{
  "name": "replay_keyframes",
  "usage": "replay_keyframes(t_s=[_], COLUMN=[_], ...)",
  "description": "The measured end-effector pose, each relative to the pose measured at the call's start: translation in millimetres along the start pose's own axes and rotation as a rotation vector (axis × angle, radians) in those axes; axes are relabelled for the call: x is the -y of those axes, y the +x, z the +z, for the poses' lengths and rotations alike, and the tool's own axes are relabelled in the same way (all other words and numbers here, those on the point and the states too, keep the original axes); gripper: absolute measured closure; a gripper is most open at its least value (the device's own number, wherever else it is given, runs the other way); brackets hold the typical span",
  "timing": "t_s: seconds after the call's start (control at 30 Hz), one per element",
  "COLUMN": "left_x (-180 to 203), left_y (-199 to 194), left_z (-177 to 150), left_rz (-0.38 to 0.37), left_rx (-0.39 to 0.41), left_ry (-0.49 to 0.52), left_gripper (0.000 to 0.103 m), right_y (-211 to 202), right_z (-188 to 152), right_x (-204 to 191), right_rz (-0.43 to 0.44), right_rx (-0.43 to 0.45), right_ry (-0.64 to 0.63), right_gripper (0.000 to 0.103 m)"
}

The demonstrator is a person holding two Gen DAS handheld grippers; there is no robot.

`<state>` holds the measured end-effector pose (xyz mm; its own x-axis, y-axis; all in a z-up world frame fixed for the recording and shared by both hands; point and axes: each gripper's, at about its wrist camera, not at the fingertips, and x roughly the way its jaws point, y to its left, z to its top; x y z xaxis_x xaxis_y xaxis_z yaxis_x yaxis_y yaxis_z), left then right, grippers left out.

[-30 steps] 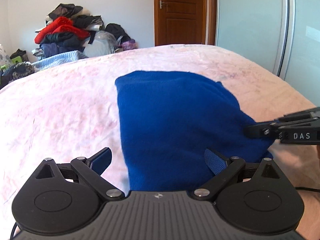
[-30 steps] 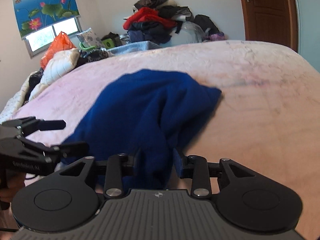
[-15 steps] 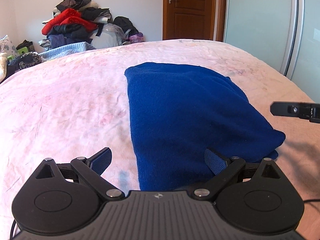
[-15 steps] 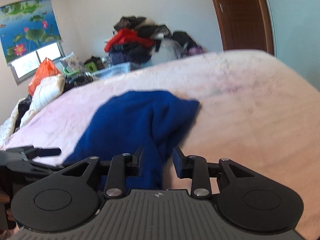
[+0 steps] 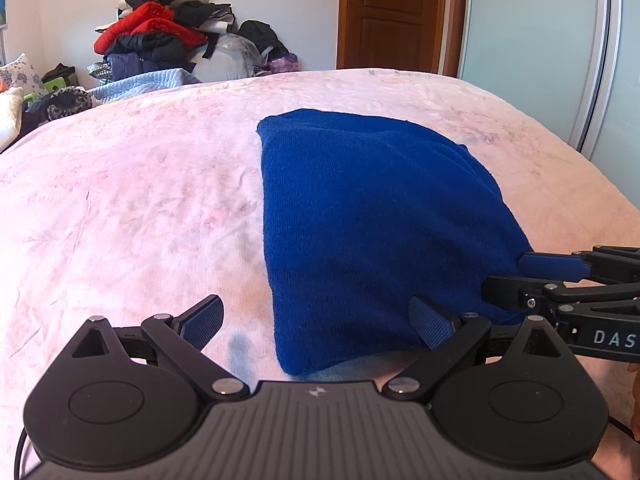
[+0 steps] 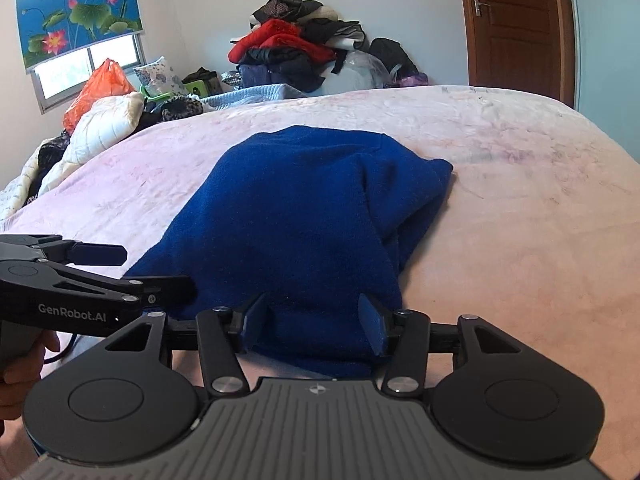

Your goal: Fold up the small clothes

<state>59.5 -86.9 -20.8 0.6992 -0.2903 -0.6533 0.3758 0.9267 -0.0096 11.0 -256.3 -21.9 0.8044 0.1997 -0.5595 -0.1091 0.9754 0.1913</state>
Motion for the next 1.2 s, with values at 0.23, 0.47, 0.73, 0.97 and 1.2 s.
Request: replay_keyframes(t_s=[0.23,0.47,0.73,0.97,1.2], left_x=[13.4,13.6,0.6,-30.8,-71.5], left_y=[-3.2,-3.8,-12.8,9.9,68.3], left_z=[-2.0,-3.9,12.9,51.5,82.8], left_rz=[0.046,0.049,0.022,-0.082,-0.239], left_rx=[0.021,0.019,0.067,0.054,-0.047], left_ry=[0.052,0.058,0.037,-0.096,-0.289], left_gripper=[0.003,0.003,0.003,0.003,0.003], right_y=[3.3,0.7,-14.7,5.9,65.7], right_z=[-7.3,-9.4,1.5,21.8,44.1], right_x=[-0.3,1.0,24.2,67.7,119.9], right_rz=[0.008,0.015,0.049,0.063,0.184], right_rx=[0.009,0.016,0.082,0.087,0.002], right_ry=[-0.017,-0.018,0.112,0.229,0.432], right_gripper=[0.038,0.035,0.034,0.022,0.02])
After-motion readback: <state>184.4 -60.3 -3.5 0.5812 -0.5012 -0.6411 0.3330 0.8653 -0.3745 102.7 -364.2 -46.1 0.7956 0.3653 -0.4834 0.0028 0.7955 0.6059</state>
